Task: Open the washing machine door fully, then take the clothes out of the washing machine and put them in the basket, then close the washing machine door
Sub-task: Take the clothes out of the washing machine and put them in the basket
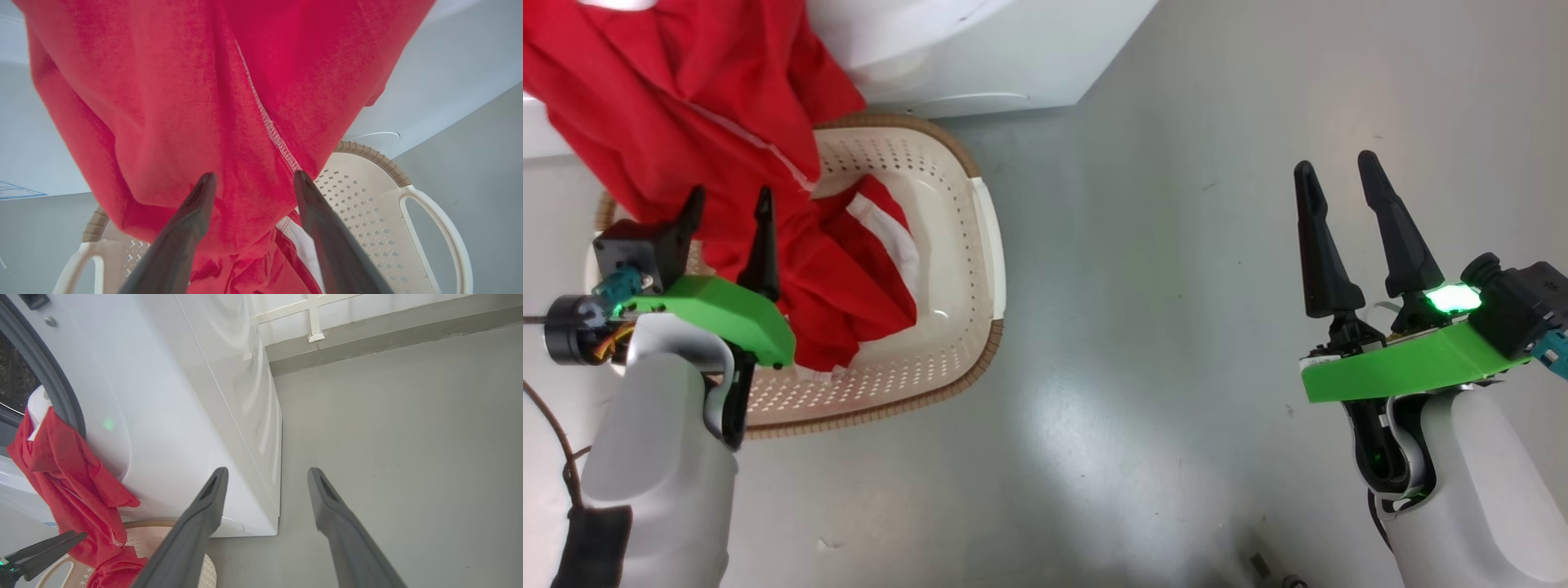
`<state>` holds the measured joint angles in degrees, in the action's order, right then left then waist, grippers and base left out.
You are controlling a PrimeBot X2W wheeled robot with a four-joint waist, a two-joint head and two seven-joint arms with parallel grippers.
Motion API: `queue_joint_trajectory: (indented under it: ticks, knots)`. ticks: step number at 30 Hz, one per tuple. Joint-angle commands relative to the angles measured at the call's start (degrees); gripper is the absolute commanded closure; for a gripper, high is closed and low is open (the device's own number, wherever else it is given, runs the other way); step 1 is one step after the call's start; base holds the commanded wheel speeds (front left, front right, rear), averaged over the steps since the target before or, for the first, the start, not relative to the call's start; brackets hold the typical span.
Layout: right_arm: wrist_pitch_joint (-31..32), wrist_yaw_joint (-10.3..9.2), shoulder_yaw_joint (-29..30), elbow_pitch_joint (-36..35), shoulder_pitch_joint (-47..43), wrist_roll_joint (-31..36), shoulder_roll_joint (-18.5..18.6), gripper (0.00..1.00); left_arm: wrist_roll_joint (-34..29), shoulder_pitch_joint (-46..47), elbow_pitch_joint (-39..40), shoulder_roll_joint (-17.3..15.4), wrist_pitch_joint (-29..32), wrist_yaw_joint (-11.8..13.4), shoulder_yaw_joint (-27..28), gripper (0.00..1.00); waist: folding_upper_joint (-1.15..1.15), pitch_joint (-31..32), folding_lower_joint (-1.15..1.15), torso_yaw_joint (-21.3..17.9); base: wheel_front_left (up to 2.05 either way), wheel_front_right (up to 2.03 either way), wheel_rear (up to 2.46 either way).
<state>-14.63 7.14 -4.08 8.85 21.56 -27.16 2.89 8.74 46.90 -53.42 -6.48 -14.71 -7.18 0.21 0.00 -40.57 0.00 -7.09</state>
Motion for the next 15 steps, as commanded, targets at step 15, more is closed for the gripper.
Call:
queue_joint_trajectory:
  ticks: [15]
  knots:
    - [-0.4,0.35,0.7,-0.6,-3.0,2.4,0.0,0.0,2.4,-14.8,24.5,-0.8,-0.3,-0.3,5.9,0.0,0.0,4.1,0.0,2.4,0.0,0.0,0.0]
